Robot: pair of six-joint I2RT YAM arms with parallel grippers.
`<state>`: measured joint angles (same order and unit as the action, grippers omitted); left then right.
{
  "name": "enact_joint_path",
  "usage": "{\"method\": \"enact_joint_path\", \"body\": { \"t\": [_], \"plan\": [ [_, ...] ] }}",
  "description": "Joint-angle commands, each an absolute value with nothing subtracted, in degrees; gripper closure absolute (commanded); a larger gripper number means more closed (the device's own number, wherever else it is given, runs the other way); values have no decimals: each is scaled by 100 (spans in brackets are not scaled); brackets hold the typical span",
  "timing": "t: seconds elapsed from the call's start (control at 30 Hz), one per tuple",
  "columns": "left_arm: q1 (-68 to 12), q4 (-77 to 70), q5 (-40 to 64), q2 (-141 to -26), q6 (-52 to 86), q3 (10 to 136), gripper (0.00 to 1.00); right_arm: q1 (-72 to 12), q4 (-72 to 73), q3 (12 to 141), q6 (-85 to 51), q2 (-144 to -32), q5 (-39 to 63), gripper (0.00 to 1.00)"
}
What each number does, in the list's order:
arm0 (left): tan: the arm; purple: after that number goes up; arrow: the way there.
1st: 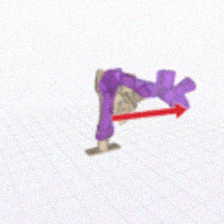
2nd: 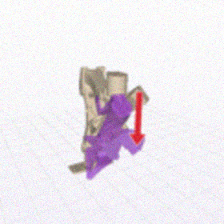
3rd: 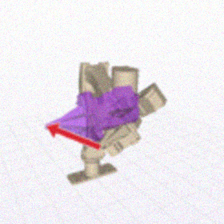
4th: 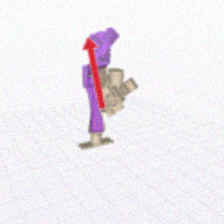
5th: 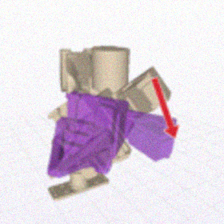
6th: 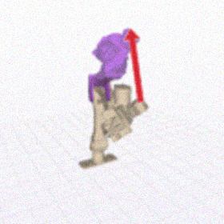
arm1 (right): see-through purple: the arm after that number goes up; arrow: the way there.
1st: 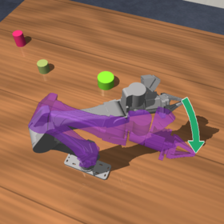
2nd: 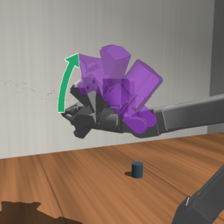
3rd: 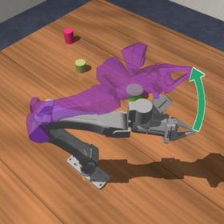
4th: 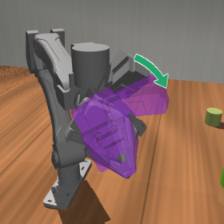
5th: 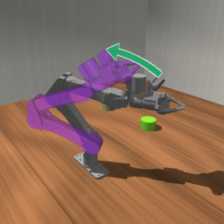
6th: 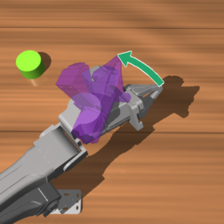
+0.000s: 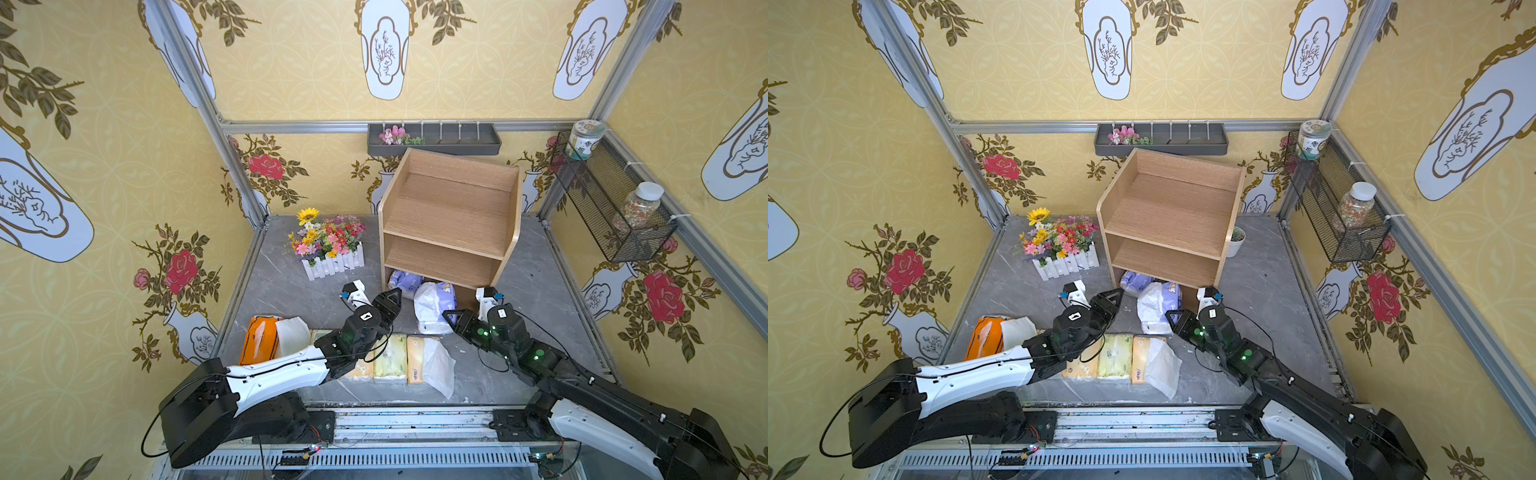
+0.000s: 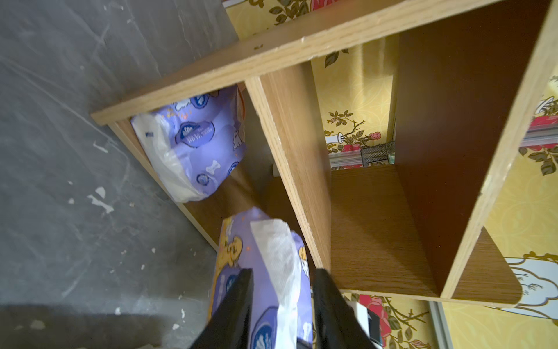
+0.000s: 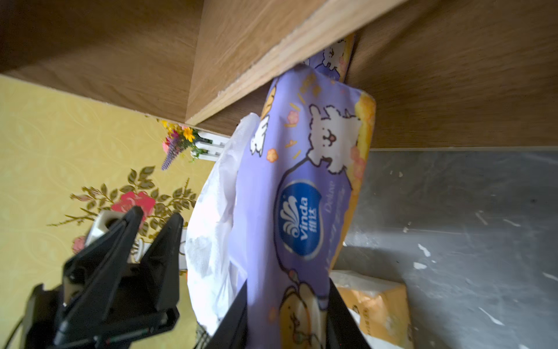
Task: Remove the tissue boxes from the shelf
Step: Pick up a box of tissues from the shelf.
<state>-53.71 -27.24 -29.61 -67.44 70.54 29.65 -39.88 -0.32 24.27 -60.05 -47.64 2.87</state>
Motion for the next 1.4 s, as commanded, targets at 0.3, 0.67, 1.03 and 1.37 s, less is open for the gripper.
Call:
{"method": "enact_joint_path", "body": {
  "t": [0.3,0.67,1.03,1.37],
  "plan": [
    [-4959,-2699,-2232,-6710,5861,3129,50,-3990,-4339,3725,-4056,-4105,363,64],
    [-4887,-3086,-2219,-6559,6399,2681,49,-4122,-5098,3909,-4367,-4210,432,63],
    [-4860,-3249,-2206,-6609,6554,2578,50,-4122,-4072,2899,-4759,-3886,767,60],
    [-4860,-3291,-2190,-6591,6636,2522,51,-4130,-3928,2627,-4865,-4214,534,30]
  ]
}}
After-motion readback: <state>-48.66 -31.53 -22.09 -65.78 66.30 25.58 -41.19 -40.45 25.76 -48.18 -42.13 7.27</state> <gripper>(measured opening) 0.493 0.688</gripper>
